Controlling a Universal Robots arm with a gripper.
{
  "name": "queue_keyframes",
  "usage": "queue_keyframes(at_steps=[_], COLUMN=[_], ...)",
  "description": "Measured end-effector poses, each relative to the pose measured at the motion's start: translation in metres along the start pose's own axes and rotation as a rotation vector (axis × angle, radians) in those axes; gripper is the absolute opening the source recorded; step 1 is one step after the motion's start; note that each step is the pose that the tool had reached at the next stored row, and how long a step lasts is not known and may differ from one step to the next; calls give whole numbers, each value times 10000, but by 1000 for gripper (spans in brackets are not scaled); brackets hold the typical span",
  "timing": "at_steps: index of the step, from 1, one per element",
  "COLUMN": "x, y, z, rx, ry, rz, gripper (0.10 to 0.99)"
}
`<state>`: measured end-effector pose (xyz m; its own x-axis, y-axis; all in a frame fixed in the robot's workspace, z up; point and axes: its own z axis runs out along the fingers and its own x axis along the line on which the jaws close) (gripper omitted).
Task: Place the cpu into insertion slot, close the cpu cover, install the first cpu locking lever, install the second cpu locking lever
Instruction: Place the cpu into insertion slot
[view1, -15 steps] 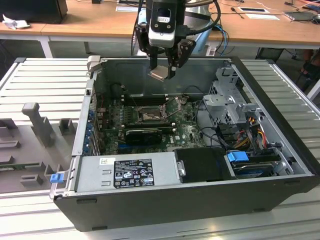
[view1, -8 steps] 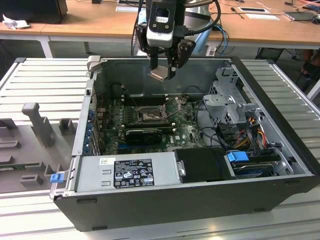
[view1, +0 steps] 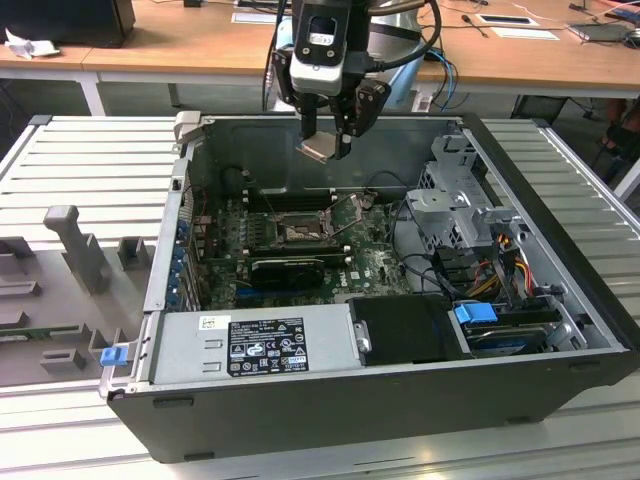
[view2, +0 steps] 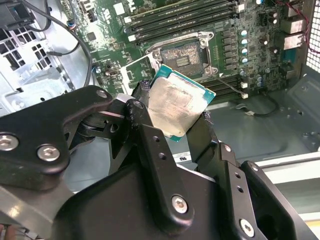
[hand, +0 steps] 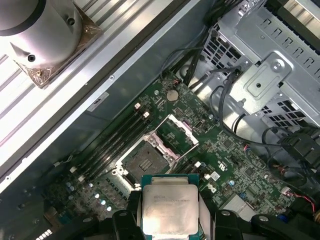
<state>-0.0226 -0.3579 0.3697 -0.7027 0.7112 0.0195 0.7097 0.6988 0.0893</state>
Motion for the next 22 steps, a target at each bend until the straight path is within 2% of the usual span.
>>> queue_keyframes(at_steps=[5, 10, 17, 22], x=[0, 0, 0, -1], y=[0, -1, -1, -2], z=[2, 11, 15, 25], rx=[-5, -17, -25, -37], ry=[-20, -76, -115, -168], rz=[220, 851, 1281, 1879], gripper=[541, 541, 541, 541])
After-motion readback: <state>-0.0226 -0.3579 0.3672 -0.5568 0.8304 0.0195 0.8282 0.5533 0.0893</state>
